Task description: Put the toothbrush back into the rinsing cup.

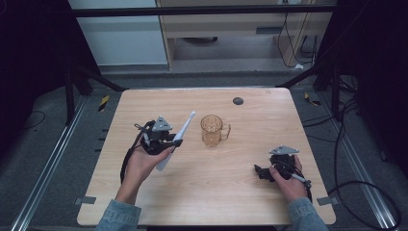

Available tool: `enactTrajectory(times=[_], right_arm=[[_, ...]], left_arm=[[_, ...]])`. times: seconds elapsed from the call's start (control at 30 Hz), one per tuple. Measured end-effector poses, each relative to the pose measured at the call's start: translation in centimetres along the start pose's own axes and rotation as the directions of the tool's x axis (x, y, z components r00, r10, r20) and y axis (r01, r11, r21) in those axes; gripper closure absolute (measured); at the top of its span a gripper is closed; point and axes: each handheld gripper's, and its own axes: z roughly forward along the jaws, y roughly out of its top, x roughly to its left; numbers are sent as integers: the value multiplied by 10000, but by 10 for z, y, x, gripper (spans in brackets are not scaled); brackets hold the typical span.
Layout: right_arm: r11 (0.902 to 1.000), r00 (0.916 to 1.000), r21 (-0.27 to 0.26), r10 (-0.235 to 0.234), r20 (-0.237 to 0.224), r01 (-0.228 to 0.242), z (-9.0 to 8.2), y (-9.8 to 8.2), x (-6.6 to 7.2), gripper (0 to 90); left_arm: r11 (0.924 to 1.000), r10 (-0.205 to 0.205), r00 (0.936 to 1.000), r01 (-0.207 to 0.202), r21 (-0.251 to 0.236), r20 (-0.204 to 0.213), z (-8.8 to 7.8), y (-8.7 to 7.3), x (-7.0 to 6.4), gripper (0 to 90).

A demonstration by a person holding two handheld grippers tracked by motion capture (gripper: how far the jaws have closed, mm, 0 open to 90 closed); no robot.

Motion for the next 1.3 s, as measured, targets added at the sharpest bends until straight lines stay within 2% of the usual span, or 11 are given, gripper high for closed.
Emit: enactTrajectory(times=[0.37, 0.53, 0.83, 1.3], right_arm=[[10000, 10000, 1, 0, -1, 0, 0, 0, 0, 4], [10000, 10000, 1, -7, 2, 7, 0, 0, 0, 4], [10000, 10000, 14, 13, 7, -13, 0, 0, 0, 4], [10000, 10000, 23, 20, 10, -20, 0, 0, 0, 4]], left_arm=[[9999, 65, 10000, -65, -105, -15, 3, 28, 3, 670], [9998, 165, 9998, -166, -87, -89, 6, 38, 7, 670], [9998, 92, 9999, -94, -185, -135, 9, 53, 13, 670], [9989, 270, 9991, -283, -376, -332, 7, 80, 14, 670]])
